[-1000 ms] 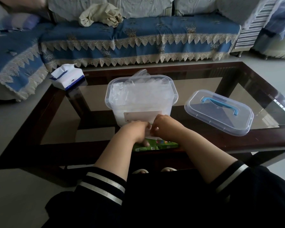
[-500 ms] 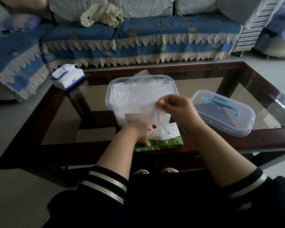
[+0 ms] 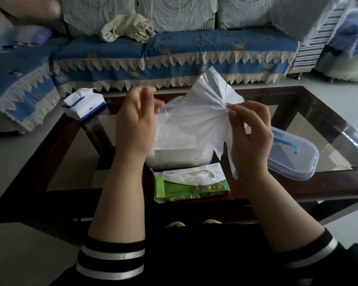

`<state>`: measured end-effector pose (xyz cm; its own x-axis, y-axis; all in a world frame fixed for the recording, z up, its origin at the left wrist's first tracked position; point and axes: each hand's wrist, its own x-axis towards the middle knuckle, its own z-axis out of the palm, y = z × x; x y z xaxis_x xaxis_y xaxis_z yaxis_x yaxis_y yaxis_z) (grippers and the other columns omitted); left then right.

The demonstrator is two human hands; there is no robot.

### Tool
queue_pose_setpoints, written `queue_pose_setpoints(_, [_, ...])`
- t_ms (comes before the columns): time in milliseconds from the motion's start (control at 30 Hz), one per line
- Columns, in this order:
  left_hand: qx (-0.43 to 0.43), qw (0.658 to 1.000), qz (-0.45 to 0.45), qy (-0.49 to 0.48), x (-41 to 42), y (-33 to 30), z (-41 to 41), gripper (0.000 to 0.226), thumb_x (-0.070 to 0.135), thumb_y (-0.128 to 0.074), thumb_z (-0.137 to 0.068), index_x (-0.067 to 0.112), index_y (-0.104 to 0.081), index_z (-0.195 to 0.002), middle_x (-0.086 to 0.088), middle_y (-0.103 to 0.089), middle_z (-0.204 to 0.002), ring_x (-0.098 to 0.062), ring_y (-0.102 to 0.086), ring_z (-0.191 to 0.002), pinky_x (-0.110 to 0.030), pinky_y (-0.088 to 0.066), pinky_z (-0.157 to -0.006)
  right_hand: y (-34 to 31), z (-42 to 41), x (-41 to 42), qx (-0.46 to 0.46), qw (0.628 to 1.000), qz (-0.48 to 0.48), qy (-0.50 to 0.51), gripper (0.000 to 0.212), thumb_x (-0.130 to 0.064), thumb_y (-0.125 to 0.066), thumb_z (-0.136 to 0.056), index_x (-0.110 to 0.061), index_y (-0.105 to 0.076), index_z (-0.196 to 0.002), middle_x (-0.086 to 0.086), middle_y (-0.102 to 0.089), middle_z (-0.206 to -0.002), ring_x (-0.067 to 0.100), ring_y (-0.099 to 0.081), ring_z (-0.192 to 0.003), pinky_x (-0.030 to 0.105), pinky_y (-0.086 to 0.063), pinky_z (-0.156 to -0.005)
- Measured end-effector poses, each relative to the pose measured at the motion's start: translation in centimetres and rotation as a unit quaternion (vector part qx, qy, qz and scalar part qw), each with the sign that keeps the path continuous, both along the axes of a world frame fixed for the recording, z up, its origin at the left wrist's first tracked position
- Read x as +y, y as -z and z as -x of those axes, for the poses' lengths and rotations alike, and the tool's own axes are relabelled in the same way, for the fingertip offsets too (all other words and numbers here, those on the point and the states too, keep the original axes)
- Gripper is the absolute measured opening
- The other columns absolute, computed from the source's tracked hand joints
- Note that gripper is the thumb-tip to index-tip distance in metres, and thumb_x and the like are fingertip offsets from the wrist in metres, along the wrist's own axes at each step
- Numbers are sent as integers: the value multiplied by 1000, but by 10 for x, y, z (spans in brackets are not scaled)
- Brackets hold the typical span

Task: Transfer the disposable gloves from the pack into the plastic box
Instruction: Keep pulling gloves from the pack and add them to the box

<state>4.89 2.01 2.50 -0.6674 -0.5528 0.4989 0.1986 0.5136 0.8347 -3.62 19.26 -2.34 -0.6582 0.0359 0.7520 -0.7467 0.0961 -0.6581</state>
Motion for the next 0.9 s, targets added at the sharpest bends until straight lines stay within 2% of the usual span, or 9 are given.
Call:
queue_pose_setpoints(67, [8,996,-23,86,7,-9,7,70,67,-27,-84,19,-42,-133,8,-69,-99,-1,-64,-85,-10,-48,-73,2,2,-5,40,998,-36,33,17,-15,-67,-88,-16,-70,-104,5,-55,-100,27,-53,-95,33,-45,-85])
queue_pose_setpoints(167, [13,987,64,150,19,-6,20,80,43,-58,-86,11,-20,-148,2,-69,-94,1,-65,-80,-10,-48,-79,3,6,-13,96,987,-89,91,14,-18,-70,-86,-18,-74,-99,10,-58,-95,25,-49,-92,22,-37,-84])
queue_pose_setpoints(267, [73,980,159,96,17,3,41,45,8,-62,-92,15,-41,-132,6,-68,-91,-3,-66,-83,-17,-53,-74,5,19,-22,135,971,-134,148,18,-28,-66,-87,-21,-75,-102,10,-62,-99,22,-46,-96,37,-43,-81])
queue_pose_setpoints(367, [90,986,136,22,1,13,59,13,3,-56,-94,11,-57,-105,17,-61,-90,0,-61,-79,-16,-51,-68,7,31,-31,152,946,-221,180,38,-38,-66,-86,-24,-63,-122,9,-59,-112,22,-45,-105,46,-42,-92])
queue_pose_setpoints(500, [-6,995,70,-68,-25,30,76,20,9,-59,-95,14,-59,-114,21,-55,-94,4,-57,-82,-14,-48,-69,17,38,-37,81,908,-382,148,57,-43,-67,-83,-26,-51,-135,5,-52,-134,28,-40,-130,61,-19,-112])
queue_pose_setpoints(600, [-100,984,61,-137,-41,43,84,29,10,-59,-95,16,-51,-122,6,-63,-103,-17,-64,-91,-25,-50,-69,19,52,-42,2,871,-480,107,55,-45,-60,-89,-28,-45,-139,1,-45,-143,26,-30,-139,58,-3,-115])
queue_pose_setpoints(667, [-163,968,84,-169,-49,51,87,33,10,-56,-94,18,-46,-125,-5,-66,-113,-26,-64,-98,-35,-51,-73,16,64,-47,-22,849,-522,76,54,-46,-56,-91,-30,-42,-141,-1,-42,-146,24,-29,-140,56,-2,-117])
queue_pose_setpoints(767, [-225,946,148,-180,-53,57,88,33,12,-57,-94,18,-47,-125,-7,-62,-122,-29,-59,-108,-35,-44,-76,11,77,-60,-46,819,-572,20,52,-45,-57,-91,-30,-43,-140,-2,-42,-147,22,-30,-140,54,-7,-118])
queue_pose_setpoints(900, [-271,890,302,-209,-57,60,81,34,15,-62,-91,18,-56,-125,-8,-51,-131,-31,-41,-122,-37,-39,-94,6,95,-77,-56,774,-630,-32,52,-44,-63,-88,-31,-49,-135,-3,-47,-143,22,-37,-135,48,-22,-113])
